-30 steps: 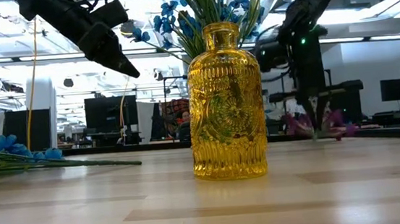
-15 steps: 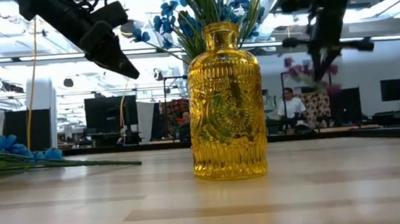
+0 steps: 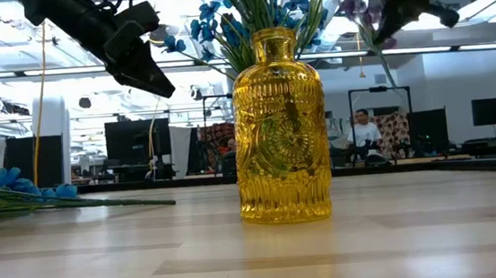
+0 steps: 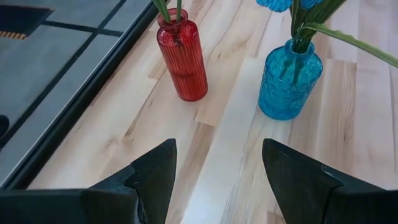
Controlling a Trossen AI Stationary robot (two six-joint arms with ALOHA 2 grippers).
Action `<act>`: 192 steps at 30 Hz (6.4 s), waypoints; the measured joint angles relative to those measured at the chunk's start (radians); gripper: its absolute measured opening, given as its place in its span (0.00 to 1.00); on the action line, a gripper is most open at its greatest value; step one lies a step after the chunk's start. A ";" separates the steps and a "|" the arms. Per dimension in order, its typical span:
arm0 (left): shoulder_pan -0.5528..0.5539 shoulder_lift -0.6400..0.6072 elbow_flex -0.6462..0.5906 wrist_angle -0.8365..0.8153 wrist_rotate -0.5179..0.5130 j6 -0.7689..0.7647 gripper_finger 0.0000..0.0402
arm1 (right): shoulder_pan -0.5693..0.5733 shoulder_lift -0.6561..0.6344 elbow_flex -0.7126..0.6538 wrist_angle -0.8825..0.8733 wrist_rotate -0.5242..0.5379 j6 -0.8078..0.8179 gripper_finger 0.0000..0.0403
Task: Sort flowers into vase by color
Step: Put the top violet flower into the yellow crystal vase
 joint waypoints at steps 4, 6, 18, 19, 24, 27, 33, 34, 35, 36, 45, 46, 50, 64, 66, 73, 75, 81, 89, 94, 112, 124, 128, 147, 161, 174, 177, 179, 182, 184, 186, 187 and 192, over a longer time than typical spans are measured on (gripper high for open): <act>0.000 0.000 0.000 0.000 0.000 -0.024 0.56 | 0.138 -0.010 0.000 0.000 0.084 -0.005 0.05; 0.000 0.000 0.000 0.000 0.000 -0.025 0.56 | 0.214 -0.007 0.000 -0.001 0.140 0.004 0.05; 0.000 0.000 0.000 0.005 0.000 -0.043 0.56 | 0.686 0.050 0.000 0.009 0.516 0.137 0.06; 0.000 0.000 0.000 0.004 0.000 -0.043 0.56 | 0.720 0.062 0.000 0.012 0.554 0.149 0.06; 0.000 0.000 0.000 0.005 0.000 -0.043 0.56 | 0.868 0.151 0.000 0.017 0.710 0.213 0.06; 0.000 0.000 0.000 0.005 0.002 -0.043 0.56 | 0.936 0.214 0.000 0.025 0.753 0.256 0.06; 0.000 0.000 0.000 0.005 0.045 -0.046 0.56 | 0.988 0.338 0.000 0.132 0.760 0.261 0.06; 0.000 0.000 0.000 0.005 0.054 -0.046 0.56 | 0.990 0.354 0.000 0.149 0.760 0.261 0.06; 0.000 0.000 0.000 0.005 0.056 -0.046 0.56 | 0.990 0.368 0.000 0.170 0.761 0.261 0.06; -0.001 0.000 0.000 0.005 0.056 -0.046 0.56 | 0.990 0.381 0.000 0.188 0.761 0.260 0.06; -0.002 0.000 0.000 0.004 0.055 -0.040 0.56 | 0.997 0.434 0.000 0.452 0.761 0.105 0.06; -0.002 0.000 0.000 0.005 0.055 -0.039 0.56 | 0.997 0.434 0.000 0.497 0.748 0.057 0.06; -0.002 0.000 0.000 0.005 0.055 -0.031 0.56 | 0.981 0.434 0.000 0.698 0.611 -0.158 0.06; -0.002 0.000 0.000 0.004 0.054 -0.031 0.56 | 0.883 0.434 0.000 1.298 0.235 -0.938 0.06; -0.002 0.000 0.000 0.004 0.054 -0.031 0.56 | 0.882 0.436 0.000 1.349 0.186 -1.017 0.06; -0.002 0.000 0.000 0.005 0.054 -0.031 0.56 | 0.883 0.553 0.001 1.631 -0.004 -1.324 0.06; -0.002 0.000 0.000 0.008 0.054 -0.031 0.56 | 0.883 0.583 0.001 1.712 -0.028 -1.411 0.06; -0.002 0.000 0.000 0.008 0.054 -0.023 0.56 | 0.879 0.631 0.001 1.796 -0.077 -1.519 0.06; -0.002 0.000 0.000 0.010 0.054 -0.022 0.56 | 0.845 0.631 -0.065 1.842 -0.112 -1.454 0.06; -0.002 0.000 0.000 0.011 0.054 -0.022 0.56 | 0.829 0.629 -0.164 2.022 -0.135 -1.478 0.06; -0.003 0.000 0.000 0.028 0.054 -0.024 0.56 | 0.748 0.628 -0.346 2.221 -0.265 -1.421 0.07; -0.003 0.000 0.000 0.027 0.055 -0.027 0.56 | 0.695 0.628 -0.382 2.178 -0.291 -1.291 0.07; -0.003 0.000 0.000 0.026 0.055 -0.027 0.56 | 0.678 0.628 -0.382 2.108 -0.290 -1.239 0.07; -0.003 0.000 0.000 0.026 0.054 -0.027 0.56 | 0.641 0.628 -0.382 1.863 -0.287 -1.147 0.09; -0.003 0.000 0.000 0.026 0.054 -0.027 0.56 | 0.641 0.628 -0.382 1.830 -0.285 -1.149 0.14; -0.003 0.000 0.000 0.026 0.054 -0.027 0.56 | 0.641 0.628 -0.381 1.829 -0.284 -1.148 0.41; -0.003 0.000 0.000 0.026 0.054 -0.029 0.56 | 0.641 0.628 -0.381 1.829 -0.284 -1.148 0.50; -0.003 0.000 0.000 0.025 0.054 -0.040 0.56 | 0.641 0.628 -0.381 1.829 -0.284 -1.148 0.55; -0.003 0.000 0.000 0.015 0.061 -0.042 0.56 | 0.641 0.628 -0.381 1.829 -0.284 -1.148 0.59; -0.003 0.000 0.000 0.006 0.063 -0.046 0.56 | 0.642 0.628 -0.381 1.829 -0.284 -1.148 0.60; -0.003 0.000 0.000 -0.011 0.063 -0.046 0.56 | 0.642 0.628 -0.381 1.829 -0.284 -1.148 0.60; -0.004 0.000 0.000 -0.014 0.064 -0.046 0.56 | 0.642 0.628 -0.381 1.829 -0.284 -1.148 0.60; -0.030 0.000 0.003 -0.019 0.086 -0.044 0.56 | 0.642 0.628 -0.381 1.830 -0.274 -1.148 0.60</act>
